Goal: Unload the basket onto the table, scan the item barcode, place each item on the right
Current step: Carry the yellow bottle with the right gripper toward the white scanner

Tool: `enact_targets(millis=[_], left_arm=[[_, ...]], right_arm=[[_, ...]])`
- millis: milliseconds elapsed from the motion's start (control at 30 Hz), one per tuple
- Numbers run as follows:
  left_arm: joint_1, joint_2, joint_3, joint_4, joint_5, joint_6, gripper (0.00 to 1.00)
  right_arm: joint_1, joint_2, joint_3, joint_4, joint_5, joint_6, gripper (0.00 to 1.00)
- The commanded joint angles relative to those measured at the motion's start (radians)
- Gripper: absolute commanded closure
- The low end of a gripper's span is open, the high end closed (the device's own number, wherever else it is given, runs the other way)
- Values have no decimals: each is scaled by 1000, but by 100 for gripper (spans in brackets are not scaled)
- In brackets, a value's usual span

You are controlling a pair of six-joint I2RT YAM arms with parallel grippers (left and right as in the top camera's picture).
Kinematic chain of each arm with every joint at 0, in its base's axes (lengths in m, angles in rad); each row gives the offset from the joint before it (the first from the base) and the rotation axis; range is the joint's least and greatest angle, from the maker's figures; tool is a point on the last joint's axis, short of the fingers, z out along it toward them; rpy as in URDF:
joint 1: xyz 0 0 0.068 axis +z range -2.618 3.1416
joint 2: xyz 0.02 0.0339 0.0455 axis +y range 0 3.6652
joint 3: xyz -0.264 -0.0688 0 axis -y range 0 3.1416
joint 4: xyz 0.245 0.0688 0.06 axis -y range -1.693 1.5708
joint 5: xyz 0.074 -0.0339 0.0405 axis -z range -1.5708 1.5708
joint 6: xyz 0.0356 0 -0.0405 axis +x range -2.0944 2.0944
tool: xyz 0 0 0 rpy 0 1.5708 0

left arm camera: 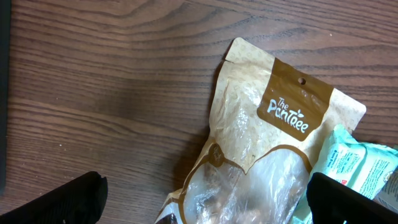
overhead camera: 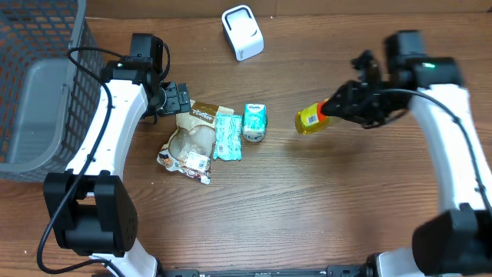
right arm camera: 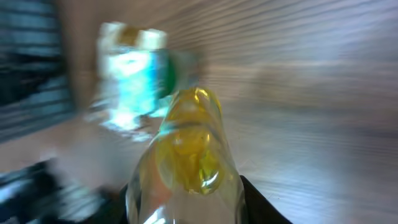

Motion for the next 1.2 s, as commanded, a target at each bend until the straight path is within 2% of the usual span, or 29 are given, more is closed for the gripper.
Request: enact_targets(millis=[0, 67, 200, 533, 867, 1167], left_arm=[[0, -8, 11, 1, -5, -3, 0], [0, -8, 11, 0, -6, -3, 0], [0, -8, 11, 0, -6, -3, 0], [0, -8, 11, 0, -6, -3, 0], [0, -8, 11, 0, -5, -3, 0], [0, -8, 11, 0, -6, -3, 0]], right_arm=[[-68, -63, 37, -75, -413, -165, 66], [-88, -64, 37, -166, -484, -270, 67], [-83, -64, 36, -251, -494, -377, 66], [-37, -64, 35, -343, -512, -402, 67], [105, -64, 35, -347, -523, -401, 68], [115, -64, 35, -351, -523, -401, 67]])
